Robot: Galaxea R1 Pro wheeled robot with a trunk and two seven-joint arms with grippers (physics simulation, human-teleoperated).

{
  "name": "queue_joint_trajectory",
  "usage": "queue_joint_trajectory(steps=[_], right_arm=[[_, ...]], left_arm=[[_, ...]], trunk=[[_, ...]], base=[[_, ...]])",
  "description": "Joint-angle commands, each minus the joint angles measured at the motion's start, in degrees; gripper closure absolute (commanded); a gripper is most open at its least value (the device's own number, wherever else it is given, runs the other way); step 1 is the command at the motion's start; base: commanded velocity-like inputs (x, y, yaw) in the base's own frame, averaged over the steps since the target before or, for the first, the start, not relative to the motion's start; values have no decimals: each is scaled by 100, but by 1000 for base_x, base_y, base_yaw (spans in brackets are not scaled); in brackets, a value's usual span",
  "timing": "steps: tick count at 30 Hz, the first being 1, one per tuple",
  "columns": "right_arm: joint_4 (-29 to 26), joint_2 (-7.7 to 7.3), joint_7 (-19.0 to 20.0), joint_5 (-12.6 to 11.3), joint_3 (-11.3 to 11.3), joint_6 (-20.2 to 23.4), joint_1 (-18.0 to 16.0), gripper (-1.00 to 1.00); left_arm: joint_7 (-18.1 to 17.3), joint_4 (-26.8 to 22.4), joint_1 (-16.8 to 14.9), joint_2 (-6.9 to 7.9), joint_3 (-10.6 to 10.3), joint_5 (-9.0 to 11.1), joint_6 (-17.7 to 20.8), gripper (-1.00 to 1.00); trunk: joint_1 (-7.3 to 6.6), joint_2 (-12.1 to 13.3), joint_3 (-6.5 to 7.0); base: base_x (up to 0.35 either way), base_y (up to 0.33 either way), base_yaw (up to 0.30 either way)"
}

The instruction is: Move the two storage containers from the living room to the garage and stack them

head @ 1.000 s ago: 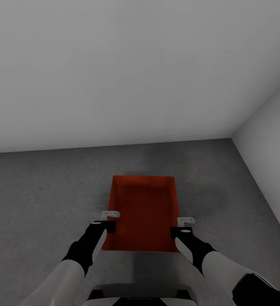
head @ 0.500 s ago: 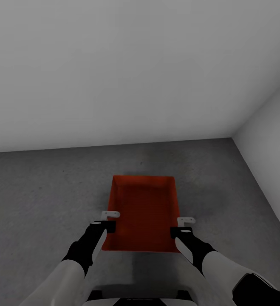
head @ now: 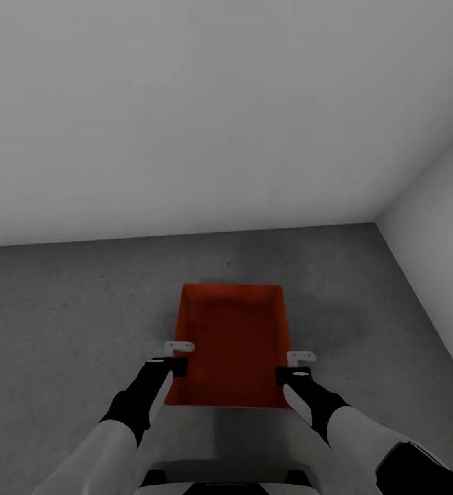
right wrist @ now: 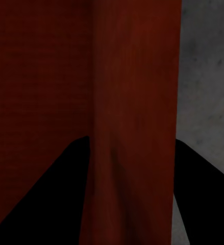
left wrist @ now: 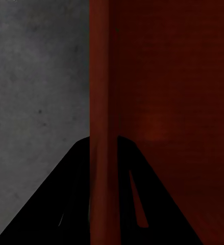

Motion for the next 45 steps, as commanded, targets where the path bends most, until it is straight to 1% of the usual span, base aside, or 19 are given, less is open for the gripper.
queue_joint_trajectory(steps=[1,7,42,43,44,45], right_arm=[[-86,42,-190,87,-61,57,-6,100],[-86,42,-190,87,-61,57,-6,100],[-86,21,-126,96,-52,57,-6,100],[-86,22,-127,96,-52,57,-6,-100],[-86,23,-128,96,-52,59,-6,-100],[-86,27,-136,96,-52,67,-6,-100]], left_arm=[[40,0,5,-9,-93,-156,47,100],[40,0,6,-9,-93,-156,47,100],[47,0,7,-1,-93,-174,47,100],[46,0,7,-1,-93,-174,47,100],[56,4,7,-1,-93,-169,47,-100],[88,37,7,-4,-93,-160,51,-100]], trunk=[[0,-2,-3],[132,-242,-111],[132,-242,-111],[132,-242,-111],[132,-242,-111],[132,-242,-111]], base=[[0,0,0],[0,0,0],[0,0,0],[0,0,0],[0,0,0],[0,0,0]])
